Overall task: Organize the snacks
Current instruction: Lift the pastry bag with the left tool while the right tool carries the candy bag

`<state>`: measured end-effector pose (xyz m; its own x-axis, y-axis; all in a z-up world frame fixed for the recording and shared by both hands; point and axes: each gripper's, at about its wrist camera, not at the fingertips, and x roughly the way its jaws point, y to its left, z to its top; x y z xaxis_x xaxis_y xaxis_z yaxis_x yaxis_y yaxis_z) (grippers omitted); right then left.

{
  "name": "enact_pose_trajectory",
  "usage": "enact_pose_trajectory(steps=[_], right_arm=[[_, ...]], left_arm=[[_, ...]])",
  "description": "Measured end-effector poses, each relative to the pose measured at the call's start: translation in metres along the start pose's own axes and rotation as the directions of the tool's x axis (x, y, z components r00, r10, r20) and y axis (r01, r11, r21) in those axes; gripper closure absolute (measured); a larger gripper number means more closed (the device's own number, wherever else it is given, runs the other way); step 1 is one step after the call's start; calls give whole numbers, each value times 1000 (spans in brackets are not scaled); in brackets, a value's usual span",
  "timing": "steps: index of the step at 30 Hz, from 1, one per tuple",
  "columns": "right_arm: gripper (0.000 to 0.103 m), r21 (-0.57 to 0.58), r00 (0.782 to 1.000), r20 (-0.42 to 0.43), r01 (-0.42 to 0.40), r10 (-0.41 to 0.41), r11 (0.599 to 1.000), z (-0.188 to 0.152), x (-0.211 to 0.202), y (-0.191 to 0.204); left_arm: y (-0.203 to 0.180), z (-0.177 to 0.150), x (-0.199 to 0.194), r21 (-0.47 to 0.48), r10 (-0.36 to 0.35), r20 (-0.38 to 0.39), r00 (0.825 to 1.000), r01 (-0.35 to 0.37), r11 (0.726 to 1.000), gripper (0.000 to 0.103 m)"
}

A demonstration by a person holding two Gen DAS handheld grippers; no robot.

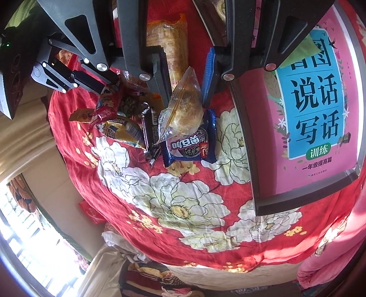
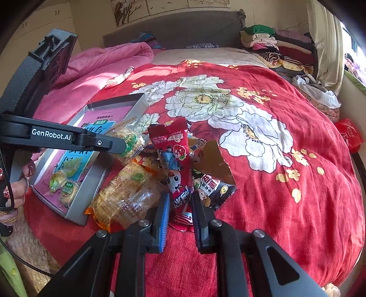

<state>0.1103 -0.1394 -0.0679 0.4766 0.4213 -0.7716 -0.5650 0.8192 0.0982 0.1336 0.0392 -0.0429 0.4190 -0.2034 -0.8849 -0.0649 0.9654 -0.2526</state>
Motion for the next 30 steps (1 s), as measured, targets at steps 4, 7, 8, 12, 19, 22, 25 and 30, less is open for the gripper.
enact_pose_trajectory(steps=[4, 7, 8, 12, 19, 22, 25, 30], right_arm=[[82, -8, 1000, -8, 21, -21, 1000, 3, 8, 0], [82, -20, 999, -22, 44, -44, 999, 5, 17, 0], [82, -24, 999, -21, 48, -48, 999, 6, 20, -1], [82, -58, 999, -23, 42, -44, 997, 7, 26, 2], [86, -20, 999, 9, -42, 42, 999, 10, 7, -1], [87, 17, 996, 29, -84, 83, 996, 12, -5, -3], [87, 28, 994, 46, -103, 102, 994, 16, -13, -1], [87, 27, 990, 60, -133, 131, 991, 21, -21, 7]], left_arm=[[-4, 5, 4, 22, 20, 1, 1000, -20, 1000, 72], [-5, 10, 9, 26, 23, -2, 1000, -23, 999, 68], [-5, 11, 11, 24, 19, -8, 1000, -19, 1000, 68], [-8, 15, 22, 25, 36, -19, 999, -35, 999, 67], [-1, 16, 26, -22, -6, -5, 1000, 6, 1000, 70], [0, 14, 19, -34, -23, 5, 1000, 23, 999, 70], [-2, 10, 9, -29, -33, 25, 999, 34, 999, 71], [2, 5, -5, -40, -35, 36, 999, 36, 999, 71]])
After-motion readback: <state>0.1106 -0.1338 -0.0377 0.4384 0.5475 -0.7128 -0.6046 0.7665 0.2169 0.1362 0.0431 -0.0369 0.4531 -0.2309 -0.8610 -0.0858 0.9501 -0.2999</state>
